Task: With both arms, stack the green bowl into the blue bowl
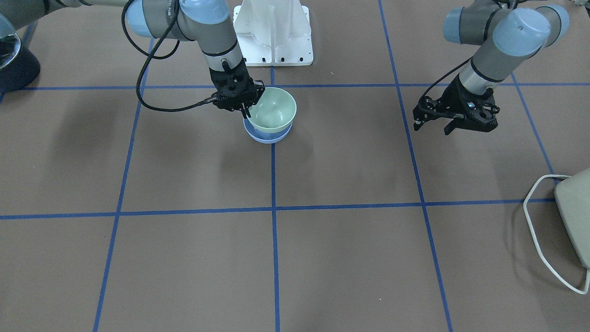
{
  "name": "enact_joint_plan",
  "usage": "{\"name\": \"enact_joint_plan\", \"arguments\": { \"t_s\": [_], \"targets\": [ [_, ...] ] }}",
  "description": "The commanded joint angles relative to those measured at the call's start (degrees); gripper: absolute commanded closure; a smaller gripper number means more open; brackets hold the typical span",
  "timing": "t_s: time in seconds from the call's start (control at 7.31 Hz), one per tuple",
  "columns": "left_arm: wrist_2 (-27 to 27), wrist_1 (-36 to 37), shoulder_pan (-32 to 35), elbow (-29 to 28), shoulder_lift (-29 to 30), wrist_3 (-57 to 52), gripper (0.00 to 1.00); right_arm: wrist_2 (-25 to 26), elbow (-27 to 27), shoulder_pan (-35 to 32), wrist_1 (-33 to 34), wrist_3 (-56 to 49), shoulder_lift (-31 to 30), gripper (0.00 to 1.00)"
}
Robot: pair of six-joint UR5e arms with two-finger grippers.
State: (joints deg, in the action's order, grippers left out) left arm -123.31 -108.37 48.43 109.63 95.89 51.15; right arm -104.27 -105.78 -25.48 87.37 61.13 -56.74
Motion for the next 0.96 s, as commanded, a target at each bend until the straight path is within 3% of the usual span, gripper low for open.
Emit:
{"name": "enact_joint_plan", "arguments": {
  "t_s": [0.0,0.82],
  "targets": [
    [0.0,0.0,-0.1,-0.1,0.1,0.0,0.11,1.0,1.4,0.8,0.0,-0.2,0.0,1.0],
    [0.0,0.0,-0.1,-0.2,0.1,0.0,0.11,2.1,1.5,0.8,0.0,-0.4,0.0,1.0]
  ]
}}
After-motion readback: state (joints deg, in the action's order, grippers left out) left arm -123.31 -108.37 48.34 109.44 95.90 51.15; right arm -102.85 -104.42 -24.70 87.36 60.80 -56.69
